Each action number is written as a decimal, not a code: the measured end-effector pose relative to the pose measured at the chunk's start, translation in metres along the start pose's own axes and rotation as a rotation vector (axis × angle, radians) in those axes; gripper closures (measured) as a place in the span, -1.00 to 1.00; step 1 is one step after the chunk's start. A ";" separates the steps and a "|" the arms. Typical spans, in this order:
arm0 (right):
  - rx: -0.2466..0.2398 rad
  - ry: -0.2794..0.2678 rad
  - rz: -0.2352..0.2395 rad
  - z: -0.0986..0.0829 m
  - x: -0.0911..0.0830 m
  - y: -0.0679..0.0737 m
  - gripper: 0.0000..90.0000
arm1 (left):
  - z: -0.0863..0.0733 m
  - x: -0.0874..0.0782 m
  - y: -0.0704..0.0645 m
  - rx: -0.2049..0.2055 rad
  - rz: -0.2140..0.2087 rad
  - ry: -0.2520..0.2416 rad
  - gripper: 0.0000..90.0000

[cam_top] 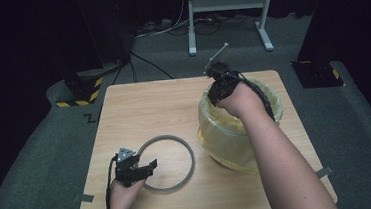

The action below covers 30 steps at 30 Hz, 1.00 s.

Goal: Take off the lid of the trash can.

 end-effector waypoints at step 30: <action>0.126 0.034 -0.044 -0.032 -0.036 -0.059 0.09 | -0.001 0.004 -0.004 0.042 0.011 0.024 -0.52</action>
Point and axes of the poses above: each handheld gripper's, and its own axes: x roughly forward along the jaws, z roughly out of its top, y roughly to its left, the point moved 2 cm from there along x, roughly forward along the jaws, and after that the axes turned 6 degrees about -x, right-handed, at the moved point
